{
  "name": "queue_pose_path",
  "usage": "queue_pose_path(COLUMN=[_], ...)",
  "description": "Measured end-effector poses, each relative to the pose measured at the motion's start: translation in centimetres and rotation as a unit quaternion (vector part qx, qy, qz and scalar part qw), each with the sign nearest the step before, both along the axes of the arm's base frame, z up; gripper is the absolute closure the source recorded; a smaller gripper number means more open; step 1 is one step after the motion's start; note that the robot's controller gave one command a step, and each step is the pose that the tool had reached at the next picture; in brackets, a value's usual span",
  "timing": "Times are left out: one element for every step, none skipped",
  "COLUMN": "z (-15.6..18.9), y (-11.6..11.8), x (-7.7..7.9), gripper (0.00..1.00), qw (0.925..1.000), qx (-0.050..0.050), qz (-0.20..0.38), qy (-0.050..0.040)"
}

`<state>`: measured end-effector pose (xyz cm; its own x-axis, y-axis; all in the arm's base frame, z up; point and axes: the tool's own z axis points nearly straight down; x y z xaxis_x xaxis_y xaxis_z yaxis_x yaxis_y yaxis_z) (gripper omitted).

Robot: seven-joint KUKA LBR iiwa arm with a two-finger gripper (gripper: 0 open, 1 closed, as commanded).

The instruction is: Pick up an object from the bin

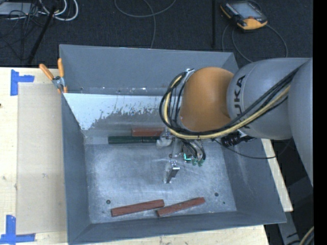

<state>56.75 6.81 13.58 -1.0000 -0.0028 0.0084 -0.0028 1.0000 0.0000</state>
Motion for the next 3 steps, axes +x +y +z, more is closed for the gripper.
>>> queue_pose_path(z=[0.4,-0.4,-2.4], y=[0.0,0.8,2.6], x=[0.2,-3.2,-5.4], gripper=[0.00,0.00,0.00], qw=[1.0000,0.9997,0.9955], qx=[0.000,0.000,0.000], qz=[-0.001,0.023,0.095], qy=[-0.0033,-0.0051,-0.0023])
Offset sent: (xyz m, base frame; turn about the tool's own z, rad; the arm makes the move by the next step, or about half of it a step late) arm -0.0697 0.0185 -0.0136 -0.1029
